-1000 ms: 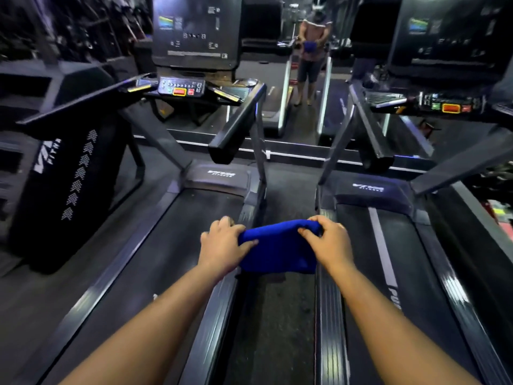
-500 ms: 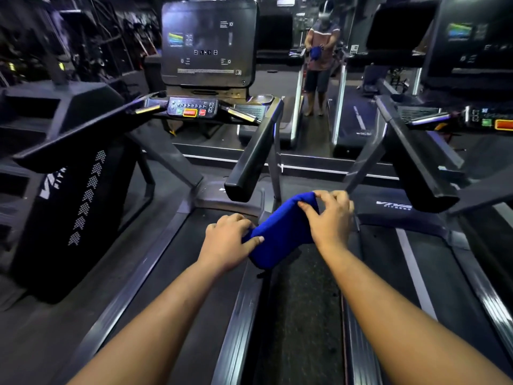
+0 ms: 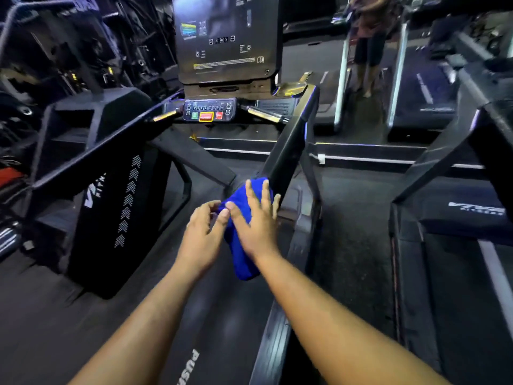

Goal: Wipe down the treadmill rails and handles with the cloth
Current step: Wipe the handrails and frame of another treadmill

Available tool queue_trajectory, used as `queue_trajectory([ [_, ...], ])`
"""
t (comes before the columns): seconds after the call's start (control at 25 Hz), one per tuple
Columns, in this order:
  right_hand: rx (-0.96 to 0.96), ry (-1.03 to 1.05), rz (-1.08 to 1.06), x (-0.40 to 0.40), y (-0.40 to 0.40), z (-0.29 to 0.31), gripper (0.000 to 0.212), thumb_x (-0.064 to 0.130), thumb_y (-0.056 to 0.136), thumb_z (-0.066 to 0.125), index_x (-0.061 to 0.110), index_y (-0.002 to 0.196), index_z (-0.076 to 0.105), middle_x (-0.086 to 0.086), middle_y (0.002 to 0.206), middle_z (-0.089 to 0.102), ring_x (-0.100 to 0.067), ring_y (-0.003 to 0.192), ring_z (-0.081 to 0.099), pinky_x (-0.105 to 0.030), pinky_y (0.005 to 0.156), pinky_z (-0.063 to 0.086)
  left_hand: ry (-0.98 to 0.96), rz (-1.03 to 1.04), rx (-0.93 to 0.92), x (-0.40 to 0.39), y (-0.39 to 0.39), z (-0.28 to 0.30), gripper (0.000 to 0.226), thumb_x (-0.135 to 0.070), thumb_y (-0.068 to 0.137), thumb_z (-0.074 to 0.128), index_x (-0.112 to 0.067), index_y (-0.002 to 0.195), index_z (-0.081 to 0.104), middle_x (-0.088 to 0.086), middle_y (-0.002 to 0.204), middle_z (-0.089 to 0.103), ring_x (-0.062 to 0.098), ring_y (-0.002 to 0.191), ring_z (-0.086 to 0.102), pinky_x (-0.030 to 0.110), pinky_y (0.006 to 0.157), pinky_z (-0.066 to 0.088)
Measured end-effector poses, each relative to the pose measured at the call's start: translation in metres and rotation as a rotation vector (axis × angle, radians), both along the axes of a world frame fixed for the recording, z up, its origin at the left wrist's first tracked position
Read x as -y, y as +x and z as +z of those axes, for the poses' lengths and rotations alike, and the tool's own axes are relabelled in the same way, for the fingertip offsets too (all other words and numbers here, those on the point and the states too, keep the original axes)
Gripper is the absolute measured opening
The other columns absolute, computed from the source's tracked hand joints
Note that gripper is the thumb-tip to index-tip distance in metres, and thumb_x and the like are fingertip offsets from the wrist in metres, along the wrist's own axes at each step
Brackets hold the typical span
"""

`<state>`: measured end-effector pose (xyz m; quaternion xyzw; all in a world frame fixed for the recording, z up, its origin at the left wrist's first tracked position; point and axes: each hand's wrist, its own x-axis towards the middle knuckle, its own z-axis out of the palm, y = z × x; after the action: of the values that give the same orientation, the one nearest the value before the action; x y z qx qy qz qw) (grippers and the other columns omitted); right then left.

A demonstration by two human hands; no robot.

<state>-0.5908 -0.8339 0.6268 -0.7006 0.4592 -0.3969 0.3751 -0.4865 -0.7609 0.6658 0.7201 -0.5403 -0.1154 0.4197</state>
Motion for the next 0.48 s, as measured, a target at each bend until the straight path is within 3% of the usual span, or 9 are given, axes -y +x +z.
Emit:
queue_trajectory([
  [0.16,0.151,-0.010,0.007,0.007,-0.004,-0.026,0.079,0.063,0.087,0.037,0.032,0.157,0.016,0.007,0.164,-0.014,-0.023,0.153,-0.011,-0.048,0.122,0.004,0.045,-0.032,-0.087,0.033,-0.009,-0.005,0.059,-0.049,0.092,0.042,-0.018,0.142,0.046,-0.003,0.137,0.049,-0.008,0.122,0.046,0.014,0.108,0.033],
  [0.32,0.189,0.100,0.013,0.083,-0.003,-0.012,0.065,0.042,0.095,0.045,0.029,0.155,0.025,0.002,0.167,-0.006,-0.028,0.153,-0.011,-0.062,0.121,0.005,0.120,-0.038,-0.078,0.060,-0.018,-0.004,0.069,-0.047,0.097,0.039,-0.017,0.156,0.023,-0.002,0.163,0.022,0.005,0.149,0.018,0.028,0.123,0.014],
  [0.48,0.337,0.067,-0.082,0.042,-0.003,-0.020,0.071,0.057,0.092,0.030,0.026,0.155,0.020,0.005,0.165,-0.001,-0.019,0.154,-0.005,-0.049,0.124,0.005,0.154,-0.074,-0.093,0.068,-0.029,-0.010,0.064,-0.047,0.102,0.031,-0.022,0.158,0.012,-0.014,0.163,0.008,-0.006,0.149,0.007,0.023,0.124,0.006],
])
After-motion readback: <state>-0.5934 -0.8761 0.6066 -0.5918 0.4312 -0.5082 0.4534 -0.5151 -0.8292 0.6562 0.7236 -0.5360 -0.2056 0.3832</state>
